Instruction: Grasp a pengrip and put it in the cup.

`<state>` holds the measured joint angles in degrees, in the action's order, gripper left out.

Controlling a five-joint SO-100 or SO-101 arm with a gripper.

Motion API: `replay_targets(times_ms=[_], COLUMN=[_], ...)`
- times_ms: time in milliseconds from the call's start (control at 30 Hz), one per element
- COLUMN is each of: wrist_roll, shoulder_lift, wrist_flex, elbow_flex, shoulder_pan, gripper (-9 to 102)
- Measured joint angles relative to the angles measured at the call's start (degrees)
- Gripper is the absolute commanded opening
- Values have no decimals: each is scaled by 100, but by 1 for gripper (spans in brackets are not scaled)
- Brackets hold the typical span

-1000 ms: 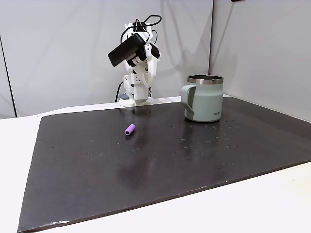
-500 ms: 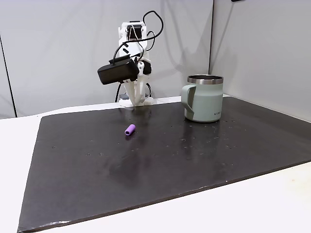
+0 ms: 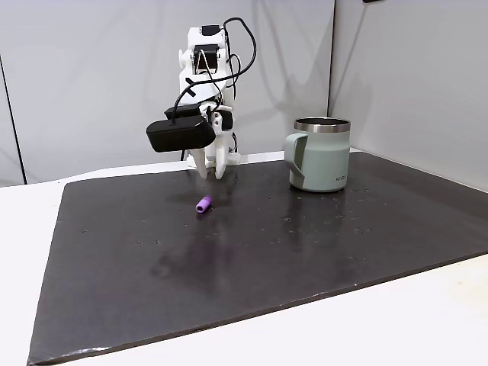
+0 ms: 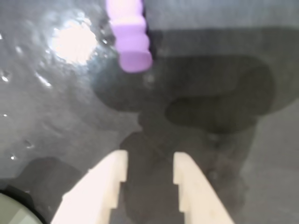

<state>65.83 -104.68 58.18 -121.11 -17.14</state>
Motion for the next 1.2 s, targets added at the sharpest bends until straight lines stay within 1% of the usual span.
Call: replay_targets(times_ms=[167,433,667,1200], wrist_roll=[325,668,703,694], shoulder_lift=[176,1125,1828,2602], wrist_flex=[18,176,176,141], elbow_flex=[264,1002,1450,2206], shoulder_pan=[-62,-281,-343,-334], gripper=[19,22,23,23])
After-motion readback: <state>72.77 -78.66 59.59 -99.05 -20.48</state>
